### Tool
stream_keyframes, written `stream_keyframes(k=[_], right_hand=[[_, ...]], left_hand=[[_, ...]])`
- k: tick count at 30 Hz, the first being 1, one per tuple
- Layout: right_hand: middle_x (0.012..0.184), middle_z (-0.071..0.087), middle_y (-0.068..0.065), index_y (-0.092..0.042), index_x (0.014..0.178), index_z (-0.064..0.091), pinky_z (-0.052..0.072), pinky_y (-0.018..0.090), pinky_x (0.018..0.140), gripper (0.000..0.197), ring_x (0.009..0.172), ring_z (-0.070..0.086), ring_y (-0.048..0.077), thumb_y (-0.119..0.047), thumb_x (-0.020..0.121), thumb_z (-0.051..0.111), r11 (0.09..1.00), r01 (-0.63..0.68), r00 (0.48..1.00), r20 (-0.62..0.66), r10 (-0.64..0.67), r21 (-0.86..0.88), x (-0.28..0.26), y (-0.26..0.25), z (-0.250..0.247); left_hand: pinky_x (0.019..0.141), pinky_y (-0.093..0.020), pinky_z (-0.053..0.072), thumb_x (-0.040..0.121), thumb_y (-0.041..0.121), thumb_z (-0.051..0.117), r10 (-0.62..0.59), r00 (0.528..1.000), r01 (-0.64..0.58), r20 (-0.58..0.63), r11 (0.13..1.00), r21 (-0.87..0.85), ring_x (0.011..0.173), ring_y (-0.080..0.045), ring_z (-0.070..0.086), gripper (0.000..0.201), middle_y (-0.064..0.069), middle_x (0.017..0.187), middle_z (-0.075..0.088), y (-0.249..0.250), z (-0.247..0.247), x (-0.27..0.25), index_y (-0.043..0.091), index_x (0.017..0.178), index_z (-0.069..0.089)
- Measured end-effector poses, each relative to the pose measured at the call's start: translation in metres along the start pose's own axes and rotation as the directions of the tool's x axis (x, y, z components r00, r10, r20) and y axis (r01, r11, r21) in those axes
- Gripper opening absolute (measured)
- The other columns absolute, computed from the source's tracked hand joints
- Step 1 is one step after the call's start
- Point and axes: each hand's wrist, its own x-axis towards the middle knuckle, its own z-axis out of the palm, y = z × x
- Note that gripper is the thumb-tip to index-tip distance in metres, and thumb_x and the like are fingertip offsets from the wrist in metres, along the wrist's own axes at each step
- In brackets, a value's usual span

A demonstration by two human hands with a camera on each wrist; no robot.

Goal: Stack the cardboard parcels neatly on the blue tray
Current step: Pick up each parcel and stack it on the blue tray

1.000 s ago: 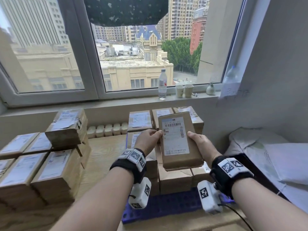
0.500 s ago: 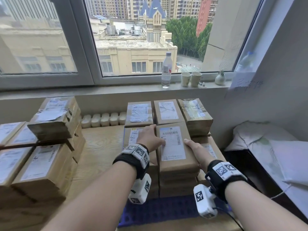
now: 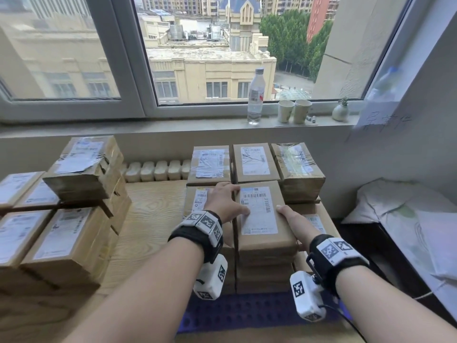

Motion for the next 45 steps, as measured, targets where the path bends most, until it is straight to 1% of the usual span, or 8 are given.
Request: stream_keyframes(k=[3, 13, 17, 21, 25, 29, 37, 45], right_hand=[[0.11, 0.067, 0.01, -0.016, 0.097, 0.063, 0.046, 0.046, 0.101, 0.037, 0.104, 0.062, 0.029, -0.046, 0.097, 0.043, 0.992, 0.028, 0.998, -0.048, -0.034, -0.12, 0.005, 0.002, -0.001], [0.106, 0.069, 0.008, -0.009, 0.116, 0.063, 0.049, 0.045, 0.098, 0.049, 0.1, 0.065, 0.028, -0.049, 0.094, 0.044, 0.99, 0.03, 0.998, -0.051, -0.037, -0.139, 0.012, -0.002, 0.002], [0.112, 0.064, 0.007, -0.009, 0.117, 0.059, 0.047, 0.04, 0.096, 0.047, 0.101, 0.06, 0.025, -0.047, 0.096, 0.042, 0.961, 0.056, 0.994, -0.08, -0.081, -0.272, 0.011, -0.005, 0.003], [0.125, 0.061, 0.006, -0.015, 0.127, 0.052, 0.04, 0.033, 0.084, 0.04, 0.103, 0.054, 0.023, -0.041, 0.097, 0.044, 0.831, 0.124, 0.963, -0.135, -0.232, -0.542, 0.001, -0.013, 0.0], [0.123, 0.059, 0.005, -0.019, 0.128, 0.05, 0.048, 0.039, 0.092, 0.037, 0.112, 0.056, 0.025, -0.034, 0.095, 0.045, 0.602, 0.198, 0.888, -0.118, -0.444, -0.773, -0.013, -0.019, -0.001], [0.124, 0.055, 0.006, -0.018, 0.13, 0.051, 0.046, 0.039, 0.093, 0.037, 0.117, 0.05, 0.025, -0.028, 0.095, 0.045, 0.468, 0.265, 0.832, -0.046, -0.553, -0.843, -0.026, -0.023, 0.001], [0.127, 0.057, 0.004, -0.019, 0.125, 0.061, 0.046, 0.036, 0.092, 0.034, 0.116, 0.053, 0.023, -0.026, 0.095, 0.047, 0.387, 0.414, 0.754, 0.073, -0.653, -0.824, -0.042, -0.031, 0.028], [0.121, 0.06, 0.005, -0.018, 0.122, 0.063, 0.046, 0.037, 0.094, 0.032, 0.113, 0.053, 0.023, -0.028, 0.096, 0.047, 0.312, 0.521, 0.702, 0.19, -0.687, -0.795, -0.07, -0.036, 0.101]], left_hand=[[0.116, -0.042, 0.025, 0.074, 0.031, 0.081, 0.006, 1.0, -0.006, -0.001, 1.0, 0.006, 0.14, -0.019, 0.025, 0.074, 0.005, 0.15, 0.035, 0.001, 0.002, -0.001, 0.029, 0.14, 0.049], [0.116, -0.043, 0.023, 0.075, 0.036, 0.081, -0.006, 1.0, 0.007, -0.009, 1.0, 0.027, 0.141, -0.02, 0.023, 0.075, 0.005, 0.152, 0.033, 0.002, 0.004, -0.002, 0.03, 0.142, 0.047], [0.117, -0.044, 0.023, 0.076, 0.037, 0.079, -0.008, 1.0, 0.008, 0.003, 0.998, 0.058, 0.142, -0.022, 0.022, 0.075, 0.004, 0.153, 0.032, 0.004, 0.002, -0.003, 0.03, 0.143, 0.046], [0.115, -0.042, 0.03, 0.081, 0.034, 0.075, 0.001, 1.0, -0.002, 0.008, 0.993, 0.117, 0.137, -0.021, 0.032, 0.065, 0.003, 0.148, 0.04, 0.011, -0.002, -0.006, 0.025, 0.14, 0.05], [0.091, -0.026, 0.041, 0.09, 0.025, 0.064, 0.025, 0.999, -0.02, -0.031, 0.988, 0.156, 0.108, -0.014, 0.048, 0.027, -0.001, 0.133, 0.052, 0.018, -0.008, -0.015, 0.019, 0.116, 0.064], [0.101, -0.033, 0.04, 0.096, 0.028, 0.05, 0.024, 0.999, -0.014, -0.04, 0.975, 0.222, 0.126, -0.019, 0.047, 0.036, -0.001, 0.142, 0.048, 0.021, -0.011, -0.031, 0.02, 0.13, 0.059], [0.109, -0.036, 0.038, 0.099, 0.024, 0.044, -0.07, 0.991, 0.094, -0.114, 0.972, 0.216, 0.133, -0.021, 0.043, 0.04, -0.002, 0.147, 0.046, 0.0, -0.033, -0.073, 0.024, 0.138, 0.051], [0.109, -0.036, 0.037, 0.103, 0.02, 0.035, -0.12, 0.977, 0.166, -0.177, 0.947, 0.274, 0.134, -0.023, 0.042, 0.04, -0.003, 0.149, 0.044, -0.049, -0.073, -0.116, 0.018, 0.141, 0.049]])
